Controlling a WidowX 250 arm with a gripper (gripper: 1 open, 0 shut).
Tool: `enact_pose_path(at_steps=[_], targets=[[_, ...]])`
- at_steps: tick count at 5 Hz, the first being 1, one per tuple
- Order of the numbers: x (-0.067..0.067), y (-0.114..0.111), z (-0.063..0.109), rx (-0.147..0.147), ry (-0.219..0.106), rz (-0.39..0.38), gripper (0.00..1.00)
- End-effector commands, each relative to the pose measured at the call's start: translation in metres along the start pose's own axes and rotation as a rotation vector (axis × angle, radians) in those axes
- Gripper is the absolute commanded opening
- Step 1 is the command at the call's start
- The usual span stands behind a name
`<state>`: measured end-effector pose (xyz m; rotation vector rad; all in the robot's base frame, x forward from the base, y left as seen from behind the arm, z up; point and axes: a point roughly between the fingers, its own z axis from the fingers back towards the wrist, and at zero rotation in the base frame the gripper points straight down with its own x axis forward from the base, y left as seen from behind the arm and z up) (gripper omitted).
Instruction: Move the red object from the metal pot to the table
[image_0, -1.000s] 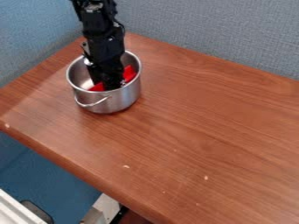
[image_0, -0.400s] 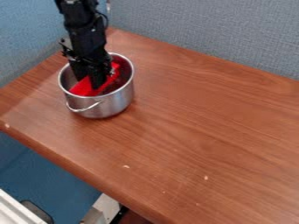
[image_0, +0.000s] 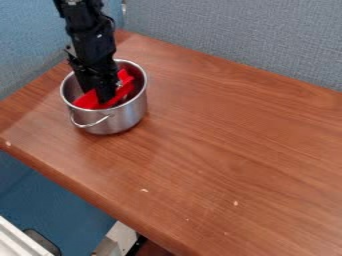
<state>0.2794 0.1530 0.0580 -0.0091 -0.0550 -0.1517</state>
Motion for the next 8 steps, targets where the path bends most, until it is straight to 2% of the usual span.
enact_pose_path(at_steps=[1, 2, 3, 4, 5, 6, 7, 8], targets=[[0.005, 0.008, 0.028, 0.009, -0.037, 0.017, 0.0], [0.006, 0.007, 0.044, 0.003, -0.047, 0.024, 0.0], [0.007, 0.004, 0.071, 0.001, -0.074, 0.031, 0.0], [0.021, 0.008, 0.088, -0.025, -0.099, 0.077, 0.0], [0.039, 0.0, 0.102, -0.029, -0.112, 0.091, 0.0], [0.044, -0.022, 0.113, -0.014, -0.117, 0.112, 0.0], [0.049, -0.071, 0.112, -0.02, -0.138, 0.02, 0.0], [0.044, -0.102, 0.103, 0.0, -0.137, -0.042, 0.0]])
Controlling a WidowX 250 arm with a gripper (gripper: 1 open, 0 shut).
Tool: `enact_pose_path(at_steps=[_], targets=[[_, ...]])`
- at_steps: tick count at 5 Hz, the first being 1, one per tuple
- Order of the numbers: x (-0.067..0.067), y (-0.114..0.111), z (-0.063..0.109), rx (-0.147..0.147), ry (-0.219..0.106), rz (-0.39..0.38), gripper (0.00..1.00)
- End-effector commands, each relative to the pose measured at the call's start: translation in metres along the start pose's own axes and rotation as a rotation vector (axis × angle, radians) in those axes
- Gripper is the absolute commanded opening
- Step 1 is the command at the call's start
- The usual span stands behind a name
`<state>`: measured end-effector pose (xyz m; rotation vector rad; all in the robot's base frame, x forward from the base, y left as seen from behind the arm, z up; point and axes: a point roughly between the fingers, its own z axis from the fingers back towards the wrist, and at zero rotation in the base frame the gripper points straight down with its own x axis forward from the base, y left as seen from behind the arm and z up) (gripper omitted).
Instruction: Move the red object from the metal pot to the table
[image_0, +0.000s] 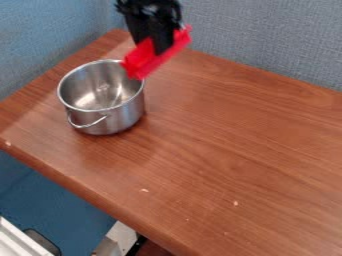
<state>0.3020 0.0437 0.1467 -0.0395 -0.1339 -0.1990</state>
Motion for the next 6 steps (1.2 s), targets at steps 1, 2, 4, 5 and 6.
enact_pose_path(at_steps=[1, 2, 4, 5, 6], targets=[[-0.013, -0.02, -0.001, 0.049, -0.027, -0.044, 0.0], [-0.033, -0.025, -0.026, 0.067, 0.002, -0.088, 0.0], [-0.065, -0.037, -0.088, 0.099, 0.0, -0.178, 0.0], [-0.068, -0.034, -0.1, 0.093, -0.037, -0.167, 0.0], [-0.068, -0.027, -0.106, 0.103, -0.046, -0.157, 0.0]])
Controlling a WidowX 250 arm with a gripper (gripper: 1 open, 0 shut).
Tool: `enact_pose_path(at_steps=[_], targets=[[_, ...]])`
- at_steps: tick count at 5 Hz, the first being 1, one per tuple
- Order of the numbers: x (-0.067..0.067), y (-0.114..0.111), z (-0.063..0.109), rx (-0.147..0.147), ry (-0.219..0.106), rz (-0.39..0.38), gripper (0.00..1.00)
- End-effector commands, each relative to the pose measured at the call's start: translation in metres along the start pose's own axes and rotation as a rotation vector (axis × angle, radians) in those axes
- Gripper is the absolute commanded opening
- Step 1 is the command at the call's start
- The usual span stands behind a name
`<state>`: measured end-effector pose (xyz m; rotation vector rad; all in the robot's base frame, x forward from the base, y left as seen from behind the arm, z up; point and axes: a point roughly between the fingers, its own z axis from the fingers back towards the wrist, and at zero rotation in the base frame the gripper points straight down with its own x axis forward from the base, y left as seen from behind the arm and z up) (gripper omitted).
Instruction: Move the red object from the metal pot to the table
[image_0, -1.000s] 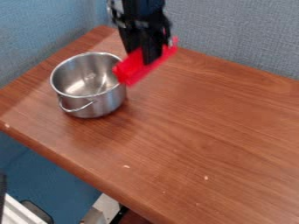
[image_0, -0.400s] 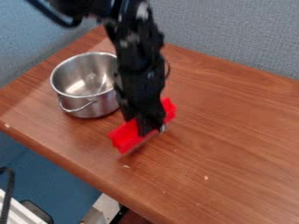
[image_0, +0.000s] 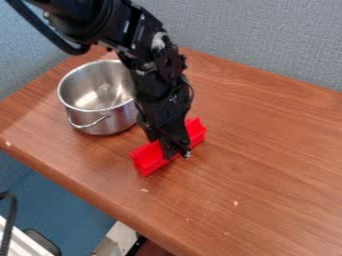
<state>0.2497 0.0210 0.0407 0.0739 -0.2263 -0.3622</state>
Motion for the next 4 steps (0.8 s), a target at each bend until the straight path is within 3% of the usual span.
enact_pose_path(at_steps=[1, 2, 3, 4], targets=[[-0.012, 0.005, -0.008, -0.013, 0.043, 0.02, 1.0], [-0.003, 0.001, 0.007, -0.022, -0.013, 0.031, 0.0], [-0.002, 0.009, 0.004, 0.019, -0.027, 0.155, 0.0], [-0.003, 0.016, -0.012, 0.045, -0.013, 0.265, 1.0]])
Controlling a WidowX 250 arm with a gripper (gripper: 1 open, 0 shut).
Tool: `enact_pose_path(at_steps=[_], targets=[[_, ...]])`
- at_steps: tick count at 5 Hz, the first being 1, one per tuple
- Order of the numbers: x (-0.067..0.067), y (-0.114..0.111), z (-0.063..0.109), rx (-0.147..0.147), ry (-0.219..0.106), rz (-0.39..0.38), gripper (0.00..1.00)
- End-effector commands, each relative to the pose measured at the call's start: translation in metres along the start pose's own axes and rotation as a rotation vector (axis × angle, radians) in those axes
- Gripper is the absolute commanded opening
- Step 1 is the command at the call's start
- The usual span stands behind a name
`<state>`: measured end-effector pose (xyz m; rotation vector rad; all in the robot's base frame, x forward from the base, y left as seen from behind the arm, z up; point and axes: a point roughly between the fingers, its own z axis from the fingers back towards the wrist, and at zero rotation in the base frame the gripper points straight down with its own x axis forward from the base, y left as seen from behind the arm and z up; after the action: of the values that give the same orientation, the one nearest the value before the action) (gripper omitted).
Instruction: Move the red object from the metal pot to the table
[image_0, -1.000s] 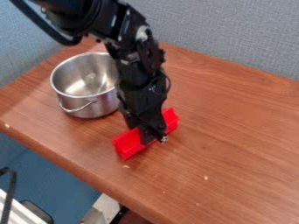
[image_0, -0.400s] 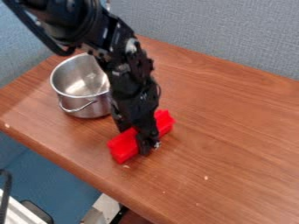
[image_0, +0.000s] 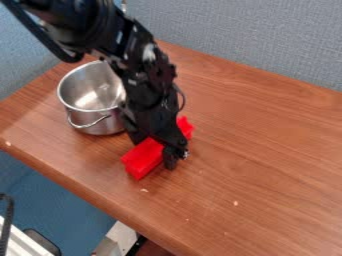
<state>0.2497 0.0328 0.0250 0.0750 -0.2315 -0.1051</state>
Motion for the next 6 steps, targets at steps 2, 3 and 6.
enact_pose_path(at_steps=[2, 3, 6], targets=[[0.012, 0.01, -0.001, 0.029, 0.011, 0.064, 1.0], [0.019, 0.009, -0.001, 0.023, 0.021, 0.005, 1.0], [0.02, 0.01, 0.018, -0.004, 0.069, -0.06, 1.0]])
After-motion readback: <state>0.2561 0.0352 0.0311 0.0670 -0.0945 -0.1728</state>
